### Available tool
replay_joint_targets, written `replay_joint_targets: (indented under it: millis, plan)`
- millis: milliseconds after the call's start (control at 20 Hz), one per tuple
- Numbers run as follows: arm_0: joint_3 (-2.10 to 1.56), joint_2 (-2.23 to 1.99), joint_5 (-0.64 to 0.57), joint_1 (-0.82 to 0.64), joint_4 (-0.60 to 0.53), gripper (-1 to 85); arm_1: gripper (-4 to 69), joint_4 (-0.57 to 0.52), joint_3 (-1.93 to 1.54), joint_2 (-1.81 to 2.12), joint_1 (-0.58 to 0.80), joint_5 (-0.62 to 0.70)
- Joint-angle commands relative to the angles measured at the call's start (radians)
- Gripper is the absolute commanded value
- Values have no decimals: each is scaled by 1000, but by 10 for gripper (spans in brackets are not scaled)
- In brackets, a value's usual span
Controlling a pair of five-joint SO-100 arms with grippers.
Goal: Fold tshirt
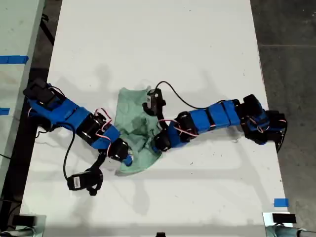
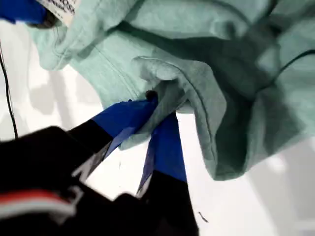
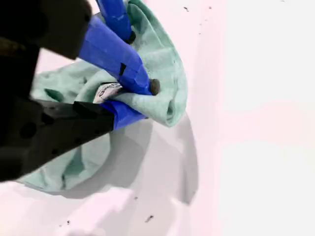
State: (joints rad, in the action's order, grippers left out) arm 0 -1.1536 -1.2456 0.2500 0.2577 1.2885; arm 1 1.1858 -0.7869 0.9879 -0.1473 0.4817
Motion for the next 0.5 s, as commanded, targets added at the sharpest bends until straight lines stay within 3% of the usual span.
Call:
replay_joint_targets:
  millis: [0, 250, 450]
  plan:
    - [-23, -160, -94, -160, 46, 0, -14, 51, 61, 167, 133, 83]
    - [-104, -170, -247, -371, 35, 0, -14, 54, 3, 181, 276, 161]
    - [-169, -176, -261, -434, 31, 0, -14, 15, -34, 173, 304, 175]
